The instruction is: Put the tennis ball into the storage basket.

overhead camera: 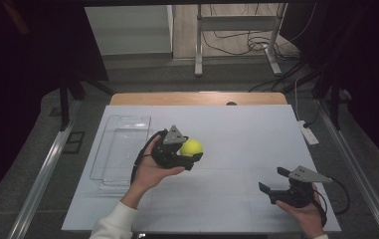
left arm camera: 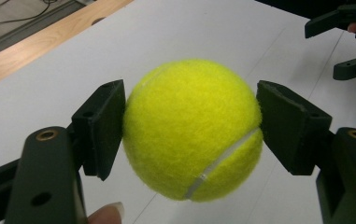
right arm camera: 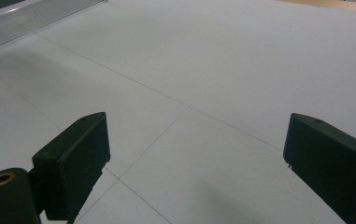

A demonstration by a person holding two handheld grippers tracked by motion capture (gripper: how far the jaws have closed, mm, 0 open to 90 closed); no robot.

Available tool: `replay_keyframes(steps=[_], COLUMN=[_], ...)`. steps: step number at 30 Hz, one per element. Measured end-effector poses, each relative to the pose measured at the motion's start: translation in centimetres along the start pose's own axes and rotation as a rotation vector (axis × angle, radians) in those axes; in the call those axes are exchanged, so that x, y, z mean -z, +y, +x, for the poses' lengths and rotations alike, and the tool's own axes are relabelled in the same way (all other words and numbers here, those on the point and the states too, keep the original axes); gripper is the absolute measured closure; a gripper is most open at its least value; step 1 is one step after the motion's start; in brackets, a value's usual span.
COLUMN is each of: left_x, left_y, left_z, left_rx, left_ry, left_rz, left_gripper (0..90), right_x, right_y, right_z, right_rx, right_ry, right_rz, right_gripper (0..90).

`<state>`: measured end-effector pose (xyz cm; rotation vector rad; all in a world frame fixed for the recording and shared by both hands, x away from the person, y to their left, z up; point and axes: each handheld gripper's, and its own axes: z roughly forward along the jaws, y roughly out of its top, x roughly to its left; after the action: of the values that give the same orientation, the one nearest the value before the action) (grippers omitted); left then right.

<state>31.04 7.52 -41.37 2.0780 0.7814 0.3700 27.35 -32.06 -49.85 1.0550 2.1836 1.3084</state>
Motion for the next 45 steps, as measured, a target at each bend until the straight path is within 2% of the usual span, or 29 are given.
replay_keyframes(steps=[27,45], left_x=[1.3,2.0], left_y=[-0.1,-0.5], left_z=[1.3,2.5], left_rx=[0.025,0.058], left_ry=[0.044,0.087], left_rz=[-0.033,-0.05], left_gripper=[27.6,27.5], right_x=[0.0,0.0], right_y=[0.0,0.0], right_z=[0.0,0.0], right_rx=[-0.002,0.001], right_ry=[0.003,0.002], right_rz=[-0.001,-0.002], right_gripper=[7.3,7.3])
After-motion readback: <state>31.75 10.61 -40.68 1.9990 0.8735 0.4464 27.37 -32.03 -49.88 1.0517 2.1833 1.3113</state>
